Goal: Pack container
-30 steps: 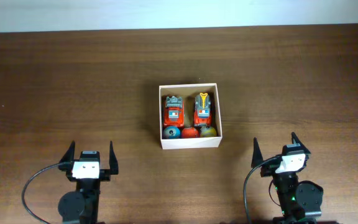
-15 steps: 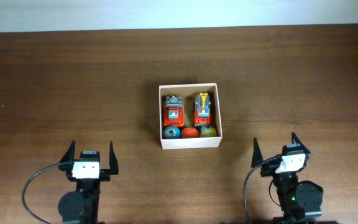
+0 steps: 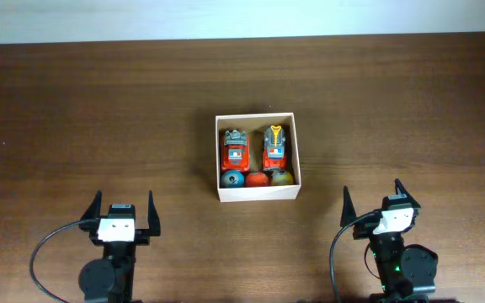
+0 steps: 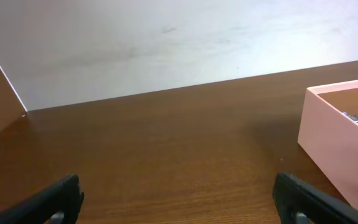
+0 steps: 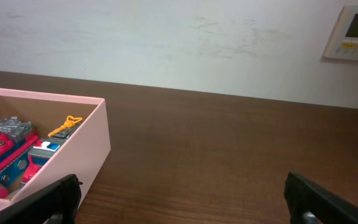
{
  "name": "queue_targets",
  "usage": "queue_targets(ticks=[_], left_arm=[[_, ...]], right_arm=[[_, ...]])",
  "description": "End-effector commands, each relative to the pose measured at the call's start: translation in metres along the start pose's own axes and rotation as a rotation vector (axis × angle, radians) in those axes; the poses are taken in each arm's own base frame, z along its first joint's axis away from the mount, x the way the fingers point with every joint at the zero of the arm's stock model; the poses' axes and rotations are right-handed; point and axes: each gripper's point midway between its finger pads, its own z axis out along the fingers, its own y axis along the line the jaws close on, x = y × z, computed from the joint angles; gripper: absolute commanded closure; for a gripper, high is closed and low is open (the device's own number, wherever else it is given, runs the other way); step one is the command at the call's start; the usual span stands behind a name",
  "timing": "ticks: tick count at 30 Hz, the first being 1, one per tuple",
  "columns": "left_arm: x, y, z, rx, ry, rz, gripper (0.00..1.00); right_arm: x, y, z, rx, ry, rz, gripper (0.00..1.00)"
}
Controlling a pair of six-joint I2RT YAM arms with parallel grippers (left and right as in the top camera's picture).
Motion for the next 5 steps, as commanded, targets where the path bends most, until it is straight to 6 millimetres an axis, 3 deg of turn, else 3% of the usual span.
queue_targets(ticks=[1,5], left_arm=[[0.0006,-0.0021,-0.0002,0.011,-0.004,0.013,0.01],[0.0006,-0.0021,-0.0002,0.011,-0.004,0.013,0.01]], right_arm=[[0.0021,-0.0023,-0.0003,0.016,0.003,0.001,0.01],[0.0021,-0.0023,-0.0003,0.016,0.003,0.001,0.01]])
